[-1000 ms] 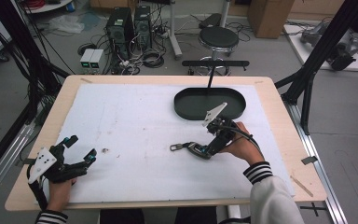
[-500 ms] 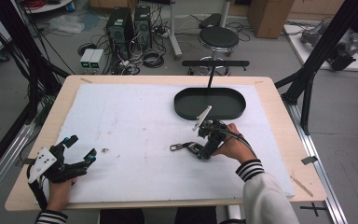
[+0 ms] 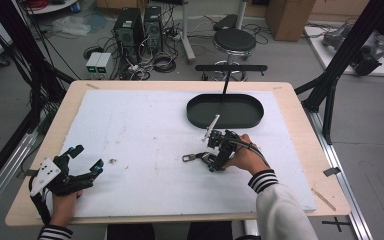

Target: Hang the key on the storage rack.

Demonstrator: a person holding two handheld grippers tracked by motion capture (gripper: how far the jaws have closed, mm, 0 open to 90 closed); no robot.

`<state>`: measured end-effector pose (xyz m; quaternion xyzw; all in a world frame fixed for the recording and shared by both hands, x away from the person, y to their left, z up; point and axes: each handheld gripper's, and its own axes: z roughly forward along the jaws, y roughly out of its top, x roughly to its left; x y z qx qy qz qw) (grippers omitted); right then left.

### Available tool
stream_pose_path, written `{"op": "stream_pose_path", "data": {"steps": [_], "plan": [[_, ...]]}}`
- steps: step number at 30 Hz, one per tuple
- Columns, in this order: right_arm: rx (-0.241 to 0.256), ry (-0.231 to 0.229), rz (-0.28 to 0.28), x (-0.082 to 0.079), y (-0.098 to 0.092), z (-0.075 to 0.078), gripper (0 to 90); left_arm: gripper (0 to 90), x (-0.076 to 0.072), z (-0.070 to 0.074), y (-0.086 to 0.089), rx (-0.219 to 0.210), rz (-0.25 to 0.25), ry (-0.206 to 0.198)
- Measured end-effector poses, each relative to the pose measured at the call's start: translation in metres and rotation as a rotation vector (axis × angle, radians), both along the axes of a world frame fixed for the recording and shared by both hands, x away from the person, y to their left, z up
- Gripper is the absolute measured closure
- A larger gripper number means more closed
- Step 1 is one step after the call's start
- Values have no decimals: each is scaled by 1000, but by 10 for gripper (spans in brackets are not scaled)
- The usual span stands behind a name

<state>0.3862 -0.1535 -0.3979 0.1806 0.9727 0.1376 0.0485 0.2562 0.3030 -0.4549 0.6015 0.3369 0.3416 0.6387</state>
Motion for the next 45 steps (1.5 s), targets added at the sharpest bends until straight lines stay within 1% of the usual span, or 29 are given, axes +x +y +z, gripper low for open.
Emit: {"op": "stream_pose_path", "data": {"steps": [2,3,4,7,8,11,13,16,17,19,20,25,26,31,35,37,40,45], "plan": [[-8,4,2,1,2,-1,96,121,0,0,0,0,0,1],[-21,2,-1,0,4,-1,115,121,0,0,0,0,0,1],[-31,0,11,1,5,-2,143,121,0,0,0,0,0,2],[-40,3,7,1,7,-2,144,121,0,0,0,-1,2,1],[-39,12,8,2,8,-4,157,121,0,0,0,0,0,2],[-52,16,7,2,9,-5,168,121,0,0,0,-2,1,2],[-61,24,3,2,9,-5,212,120,0,0,0,-2,0,2],[-60,23,7,3,8,-5,235,121,0,0,0,-2,0,2],[-59,27,-1,3,8,-5,250,120,0,0,0,-2,1,2],[-62,30,8,3,8,-5,277,121,0,0,0,-1,0,2],[-66,39,3,2,8,-4,285,120,0,0,0,0,0,1],[-75,40,2,2,8,-5,318,121,0,0,0,-1,1,2],[-75,41,-4,2,8,-5,339,121,0,0,0,0,0,2],[-78,50,-7,2,8,-5,358,121,0,0,0,0,0,1],[-78,49,-10,2,9,-5,364,121,0,0,0,0,0,2],[-81,57,-11,2,10,-6,369,121,0,0,0,0,0,2],[-99,61,-10,2,11,-7,396,121,0,0,0,1,0,1],[-107,57,-2,2,14,-8,411,121,0,0,0,2,0,1]]}}
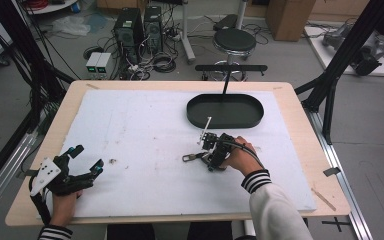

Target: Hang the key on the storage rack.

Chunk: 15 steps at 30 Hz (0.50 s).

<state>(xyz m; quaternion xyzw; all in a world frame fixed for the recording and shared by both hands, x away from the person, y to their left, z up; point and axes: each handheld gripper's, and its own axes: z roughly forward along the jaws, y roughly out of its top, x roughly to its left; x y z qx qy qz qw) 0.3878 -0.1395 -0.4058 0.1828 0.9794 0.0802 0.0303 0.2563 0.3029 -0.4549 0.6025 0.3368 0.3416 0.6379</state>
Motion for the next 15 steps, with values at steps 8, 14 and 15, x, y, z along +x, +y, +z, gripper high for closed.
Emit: {"op": "stream_pose_path", "data": {"steps": [8,14,15], "plan": [[-20,21,-32,1,3,-2,476,121,0,0,0,-1,1,-1],[-57,31,-31,2,8,-1,480,121,0,0,0,-1,0,0],[-57,37,-25,3,7,0,480,121,0,0,0,-1,0,0]]}}
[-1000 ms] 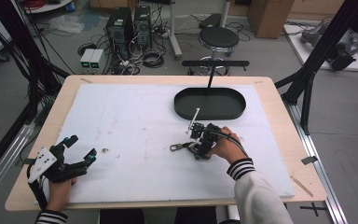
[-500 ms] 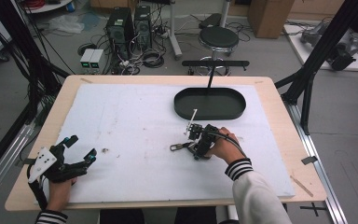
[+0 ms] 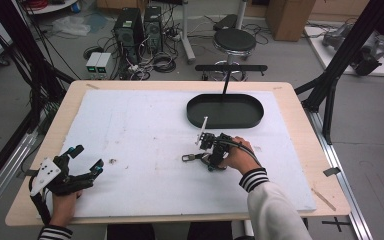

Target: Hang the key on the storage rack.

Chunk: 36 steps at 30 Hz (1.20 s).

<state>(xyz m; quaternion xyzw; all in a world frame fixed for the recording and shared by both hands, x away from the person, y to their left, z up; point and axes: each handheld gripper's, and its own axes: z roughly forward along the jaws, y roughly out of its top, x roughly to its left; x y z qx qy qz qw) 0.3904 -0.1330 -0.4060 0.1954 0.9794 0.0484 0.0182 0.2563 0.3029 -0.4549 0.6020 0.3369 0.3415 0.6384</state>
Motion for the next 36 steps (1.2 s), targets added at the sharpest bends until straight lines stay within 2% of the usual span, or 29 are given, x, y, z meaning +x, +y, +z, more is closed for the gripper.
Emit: {"op": "stream_pose_path", "data": {"steps": [3,6,9,11,13,14,15,16,17,18,19,20,22,23,24,25,27,28,29,30,31,33,36], "plan": [[1,3,1,0,-1,0,480,121,0,0,0,-2,1,1],[13,-17,9,0,-2,2,481,121,0,0,0,-2,2,1],[51,-34,8,0,-5,7,481,120,0,0,0,-1,1,0],[106,-16,11,0,-10,12,481,120,0,0,0,-1,1,1],[123,-25,12,0,-12,14,481,121,0,0,0,-1,0,1],[159,-36,0,1,-16,19,481,121,0,0,0,-1,1,1],[159,-36,0,1,-16,19,481,121,0,0,0,-2,1,1],[203,-44,-21,2,-22,24,482,121,0,0,0,0,0,0],[226,-54,-25,3,-25,27,482,121,0,0,0,2,-1,0],[226,-54,-25,3,-25,27,482,121,0,0,0,3,-1,-1],[247,-61,-39,2,-28,29,482,120,0,0,0,3,-1,-1],[289,-78,-60,3,-35,34,482,120,0,0,0,3,-1,-1],[306,-90,-72,4,-38,37,482,120,0,0,0,5,-1,-1],[350,-121,-90,5,-45,42,482,121,0,0,0,4,0,-1],[374,-131,-109,5,-49,45,482,121,0,0,0,4,0,-1],[374,-131,-109,5,-49,45,482,121,0,0,0,5,-1,-1],[414,-154,-127,6,-57,50,481,121,0,0,0,4,0,-2],[454,-175,-148,7,-64,55,481,121,0,0,0,2,0,-2],[454,-175,-148,7,-64,55,481,121,0,0,0,2,0,-2],[493,-188,-187,8,-72,60,481,121,0,0,0,1,0,-2],[504,-202,-194,9,-75,61,481,121,0,0,0,1,0,-2],[523,-199,-208,10,-78,63,481,121,0,0,0,0,0,-2],[568,-234,-240,13,-86,69,481,120,0,0,0,0,0,-1]]}}
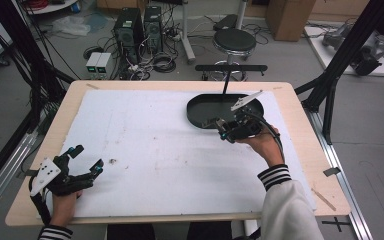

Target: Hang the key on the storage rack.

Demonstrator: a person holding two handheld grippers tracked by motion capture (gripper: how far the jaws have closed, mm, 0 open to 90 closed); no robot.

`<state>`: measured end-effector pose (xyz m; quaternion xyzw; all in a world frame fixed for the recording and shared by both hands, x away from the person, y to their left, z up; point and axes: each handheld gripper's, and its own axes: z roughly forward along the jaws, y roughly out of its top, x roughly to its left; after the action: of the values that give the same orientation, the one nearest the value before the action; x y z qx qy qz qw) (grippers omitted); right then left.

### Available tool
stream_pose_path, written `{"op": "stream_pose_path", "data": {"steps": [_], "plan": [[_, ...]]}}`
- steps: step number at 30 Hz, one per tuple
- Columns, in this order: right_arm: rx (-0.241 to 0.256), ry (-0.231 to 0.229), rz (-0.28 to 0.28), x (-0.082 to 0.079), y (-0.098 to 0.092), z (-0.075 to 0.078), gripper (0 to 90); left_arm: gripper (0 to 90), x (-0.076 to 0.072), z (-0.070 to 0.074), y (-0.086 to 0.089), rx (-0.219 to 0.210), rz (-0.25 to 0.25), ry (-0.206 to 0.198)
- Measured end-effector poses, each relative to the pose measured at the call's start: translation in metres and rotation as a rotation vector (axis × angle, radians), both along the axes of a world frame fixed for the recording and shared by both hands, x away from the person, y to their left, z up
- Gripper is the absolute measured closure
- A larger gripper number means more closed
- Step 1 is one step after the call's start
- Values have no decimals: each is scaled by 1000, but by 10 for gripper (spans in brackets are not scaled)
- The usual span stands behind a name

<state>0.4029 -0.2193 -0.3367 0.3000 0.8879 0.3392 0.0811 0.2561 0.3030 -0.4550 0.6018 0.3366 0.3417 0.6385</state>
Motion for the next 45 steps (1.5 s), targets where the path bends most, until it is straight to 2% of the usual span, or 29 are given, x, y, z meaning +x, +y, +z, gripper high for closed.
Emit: {"op": "stream_pose_path", "data": {"steps": [2,6,8,9,11,12,13,14,16,26,28,31,33,36,45], "plan": [[10,-24,-20,1,-5,4,481,120,0,0,0,0,0,0],[70,-61,-80,5,-15,10,481,121,0,0,0,-1,1,-2],[91,-86,-132,7,-21,11,481,121,0,0,0,-1,0,-2],[117,-105,-186,10,-26,12,481,121,0,0,0,-2,0,-1],[124,-114,-208,11,-28,13,481,121,0,0,0,-2,1,2],[150,-126,-253,14,-34,15,481,121,0,0,0,-2,1,3],[150,-126,-253,14,-34,15,481,121,0,0,0,-2,1,4],[173,-148,-290,17,-40,17,481,121,0,0,0,-4,0,5],[180,-153,-296,18,-43,17,481,120,1,0,0,-2,1,5],[210,-207,-398,29,-57,27,481,121,0,0,0,-3,1,5],[205,-215,-437,33,-62,29,480,121,0,0,0,-3,1,5],[193,-220,-459,34,-65,30,480,121,0,0,0,-3,0,5],[178,-245,-487,36,-69,33,480,121,0,0,0,-2,1,4],[182,-254,-516,38,-72,35,480,121,0,0,0,-3,1,3],[194,-279,-553,42,-74,34,480,120,0,0,0,-3,1,3]]}}
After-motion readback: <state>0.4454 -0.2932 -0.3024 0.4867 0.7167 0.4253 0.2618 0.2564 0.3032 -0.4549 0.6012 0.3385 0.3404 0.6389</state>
